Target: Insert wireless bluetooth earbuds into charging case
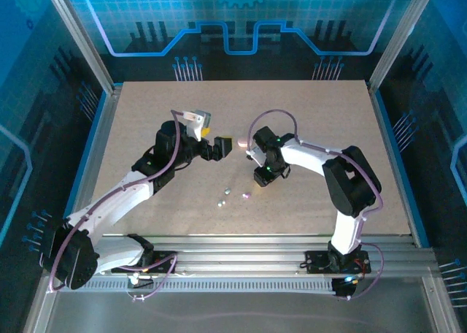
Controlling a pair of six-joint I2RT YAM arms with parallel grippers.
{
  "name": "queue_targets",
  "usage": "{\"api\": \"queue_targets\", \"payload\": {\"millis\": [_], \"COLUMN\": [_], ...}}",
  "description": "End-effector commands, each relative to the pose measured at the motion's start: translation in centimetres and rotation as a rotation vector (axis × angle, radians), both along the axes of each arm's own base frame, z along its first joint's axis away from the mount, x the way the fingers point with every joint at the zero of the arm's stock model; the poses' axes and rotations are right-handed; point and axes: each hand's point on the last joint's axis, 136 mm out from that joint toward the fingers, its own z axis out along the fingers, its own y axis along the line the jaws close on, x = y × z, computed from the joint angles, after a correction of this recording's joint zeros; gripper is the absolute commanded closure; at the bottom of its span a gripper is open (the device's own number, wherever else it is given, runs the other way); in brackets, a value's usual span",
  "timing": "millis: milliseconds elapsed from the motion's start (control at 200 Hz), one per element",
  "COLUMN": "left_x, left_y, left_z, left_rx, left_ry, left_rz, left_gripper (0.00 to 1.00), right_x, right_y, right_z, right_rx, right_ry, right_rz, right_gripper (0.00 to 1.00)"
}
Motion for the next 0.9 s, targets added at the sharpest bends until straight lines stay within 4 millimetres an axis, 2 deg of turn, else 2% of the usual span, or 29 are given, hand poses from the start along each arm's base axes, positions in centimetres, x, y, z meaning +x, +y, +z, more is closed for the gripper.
{"api": "queue_targets", "payload": {"millis": [0,105,220,415,430,595,710,895], "left_x": [0.7,1.1,0.8,-0.4,-0.6,-2.6,-3.5,-4.0], "left_y": [0.5,0.6,-0.6,-3.8,-4.1,-7.2,-8.8,-10.6], "left_z": [1.0,1.0,2.6,5.7,5.9,6.9,5.9,4.8], "left_rx": [-0.065,-0.134,-0.195,-0.275,-0.272,-0.253,-0.201,-0.167], "left_ry": [0.034,0.085,0.094,0.111,0.108,0.092,0.127,0.173], "left_rz": [0.03,0.036,-0.044,-0.214,-0.228,-0.367,-0.425,-0.472], "left_gripper": [0.03,0.07,0.11,0.14,0.14,0.13,0.15,0.2], "right_x": [0.4,0.7,0.2,-1.8,-2.2,-2.4,-2.4,-2.3], "right_y": [1.2,1.8,2.4,2.9,2.8,2.1,2.1,2.2], "right_z": [3.8,8.8,14.4,21.4,20.9,23.4,24.7,25.7], "right_rx": [0.097,0.24,0.391,0.537,0.533,0.53,0.538,0.548], "right_ry": [-0.125,-0.27,-0.447,-0.741,-0.743,-0.904,-0.973,-1.01], "right_rz": [0.028,0.03,0.071,0.244,0.257,0.295,0.313,0.31], "right_gripper": [0.6,0.62,0.64,0.64,0.64,0.65,0.65,0.65]}}
